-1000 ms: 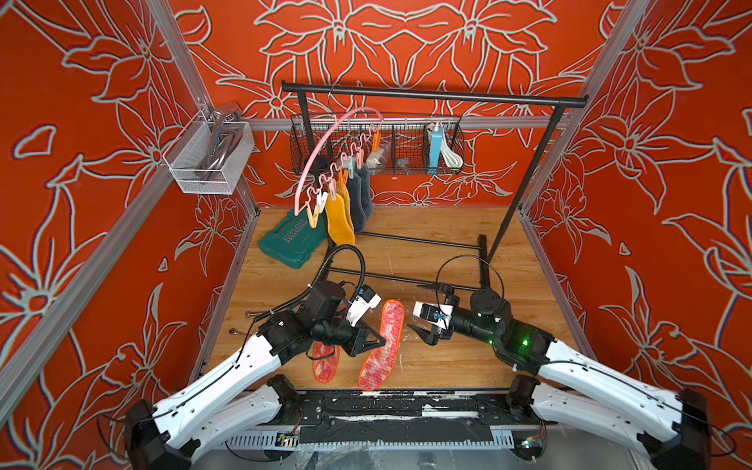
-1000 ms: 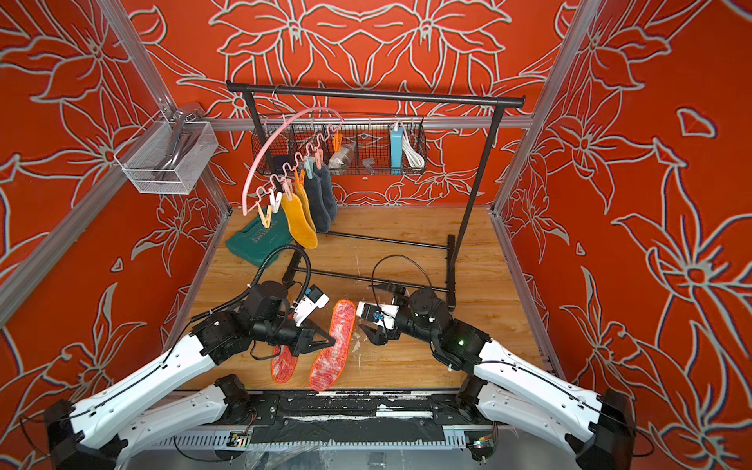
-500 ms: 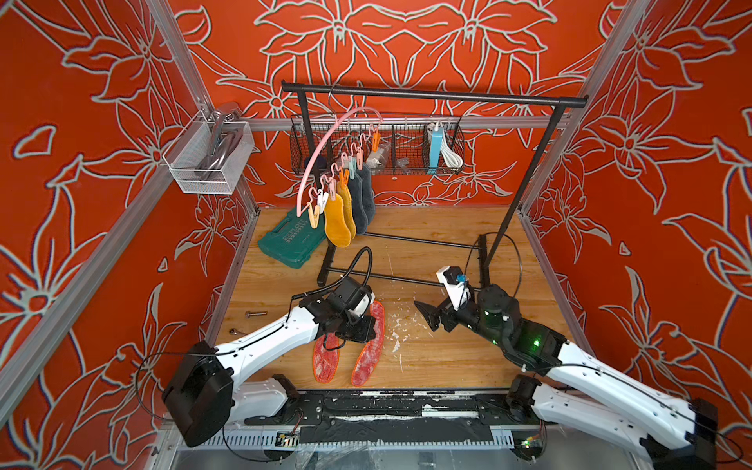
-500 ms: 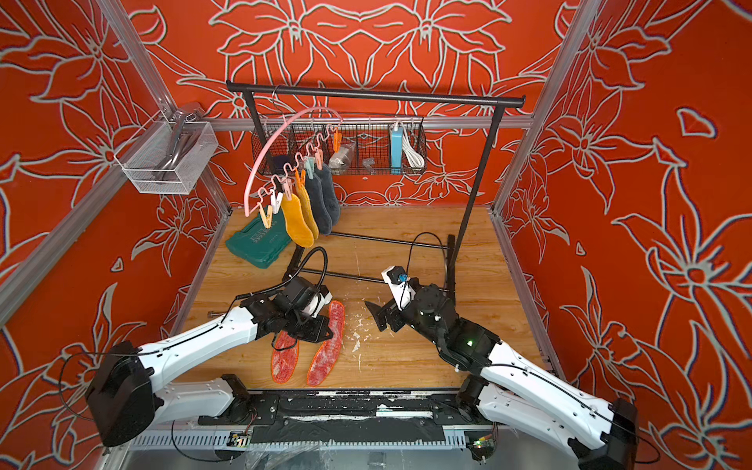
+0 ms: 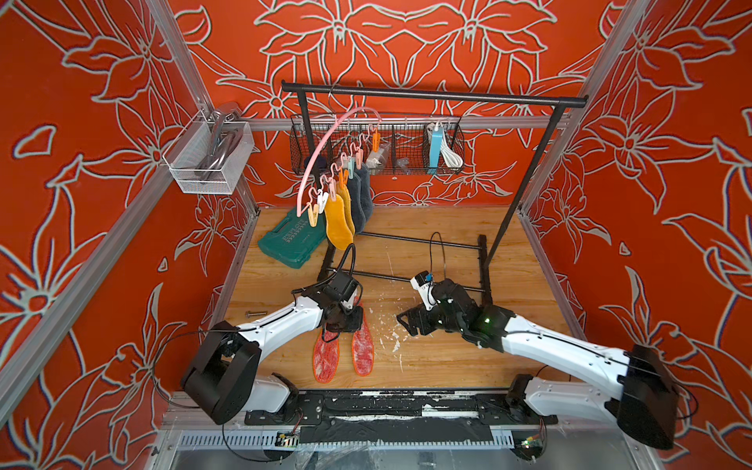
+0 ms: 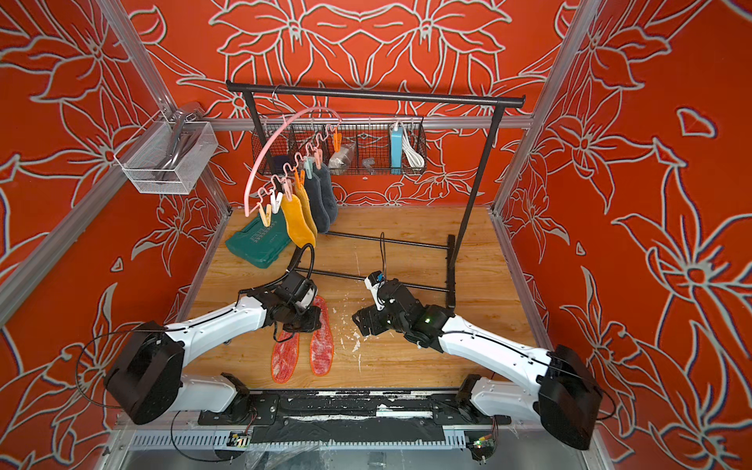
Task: Take the shoe insoles off the hanger
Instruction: Place the insole at the center of the board, then adjust the insole at the center of the board.
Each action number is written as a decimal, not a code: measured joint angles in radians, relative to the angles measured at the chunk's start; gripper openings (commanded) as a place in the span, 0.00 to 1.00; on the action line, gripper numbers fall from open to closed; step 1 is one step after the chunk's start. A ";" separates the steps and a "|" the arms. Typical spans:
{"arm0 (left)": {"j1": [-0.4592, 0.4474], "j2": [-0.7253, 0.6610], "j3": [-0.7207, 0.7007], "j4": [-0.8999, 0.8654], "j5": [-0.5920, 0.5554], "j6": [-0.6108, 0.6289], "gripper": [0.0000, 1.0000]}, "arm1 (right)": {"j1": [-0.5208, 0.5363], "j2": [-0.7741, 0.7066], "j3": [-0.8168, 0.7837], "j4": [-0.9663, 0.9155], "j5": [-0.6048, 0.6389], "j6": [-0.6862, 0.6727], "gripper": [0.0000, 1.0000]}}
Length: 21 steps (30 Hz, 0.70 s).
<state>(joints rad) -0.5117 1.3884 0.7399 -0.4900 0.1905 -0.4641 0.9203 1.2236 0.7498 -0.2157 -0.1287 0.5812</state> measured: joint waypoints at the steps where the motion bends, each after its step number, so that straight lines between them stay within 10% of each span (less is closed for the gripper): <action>1: 0.000 0.009 0.000 -0.001 -0.014 0.007 0.34 | -0.001 0.027 0.010 -0.003 -0.012 0.014 0.72; 12: 0.000 0.056 0.062 -0.074 -0.107 0.048 0.46 | 0.002 0.255 0.095 0.000 -0.222 0.107 0.57; 21: 0.000 -0.349 0.035 -0.111 -0.234 -0.034 0.71 | 0.027 0.383 0.104 0.054 -0.300 0.122 0.56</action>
<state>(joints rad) -0.5121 1.0397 0.7746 -0.6006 -0.0433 -0.4984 0.9478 1.6070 0.8539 -0.1616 -0.4290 0.7033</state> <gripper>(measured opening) 0.669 0.562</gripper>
